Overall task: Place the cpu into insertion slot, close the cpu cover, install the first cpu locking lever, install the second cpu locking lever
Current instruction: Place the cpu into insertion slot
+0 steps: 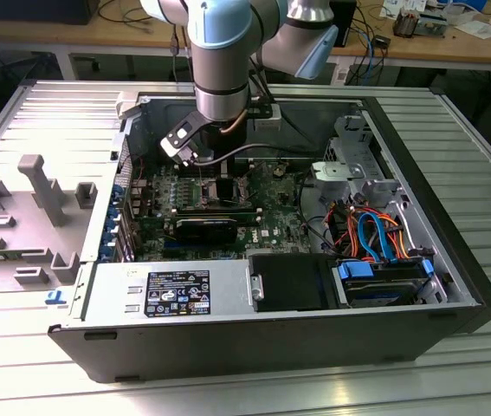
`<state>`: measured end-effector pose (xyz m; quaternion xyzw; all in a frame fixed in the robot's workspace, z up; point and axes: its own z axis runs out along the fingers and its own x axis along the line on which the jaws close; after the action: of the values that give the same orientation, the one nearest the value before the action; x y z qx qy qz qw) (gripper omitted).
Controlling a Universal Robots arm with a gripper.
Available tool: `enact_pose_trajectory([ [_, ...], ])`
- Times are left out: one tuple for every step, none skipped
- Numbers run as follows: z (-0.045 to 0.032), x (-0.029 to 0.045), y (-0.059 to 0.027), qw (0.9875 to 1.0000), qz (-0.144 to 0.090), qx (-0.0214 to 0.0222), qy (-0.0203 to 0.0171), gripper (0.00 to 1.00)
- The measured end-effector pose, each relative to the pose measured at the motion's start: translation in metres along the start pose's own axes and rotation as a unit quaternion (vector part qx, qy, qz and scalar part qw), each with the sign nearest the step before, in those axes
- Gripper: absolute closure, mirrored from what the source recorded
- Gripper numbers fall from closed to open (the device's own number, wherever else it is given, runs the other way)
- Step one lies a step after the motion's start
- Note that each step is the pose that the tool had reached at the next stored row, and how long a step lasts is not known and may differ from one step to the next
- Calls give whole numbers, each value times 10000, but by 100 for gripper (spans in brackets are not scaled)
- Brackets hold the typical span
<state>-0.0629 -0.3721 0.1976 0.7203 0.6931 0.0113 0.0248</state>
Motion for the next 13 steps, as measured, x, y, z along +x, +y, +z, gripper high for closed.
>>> enact_pose_trajectory([
  [2, 2, 0, 10000, 0, 0, 0, 38],
  [3, 2, 0, 10000, 0, 1, -2, 38],
  [3, 2, 0, 10000, 0, 1, -2, 38],
  [4, 3, 0, 10000, 0, 0, -1, 38],
  [5, 3, 0, 10000, 0, 0, 0, 38],
  [5, 3, 0, 10000, 0, 0, 0, 31],
  [5, 3, 0, 10000, 0, 0, 0, 31],
  [-1, 3, 0, 10000, 0, 0, -1, 31],
  [-13, 2, 1, 10000, 0, 0, -1, 31],
  [-15, 3, 1, 10000, 0, 0, -1, 31],
  [-15, 3, 1, 10000, 0, 0, 0, 31],
  [-15, 4, 3, 10000, 1, 3, 6, 31],
  [-14, 6, 5, 10000, 0, 7, 11, 31],
])
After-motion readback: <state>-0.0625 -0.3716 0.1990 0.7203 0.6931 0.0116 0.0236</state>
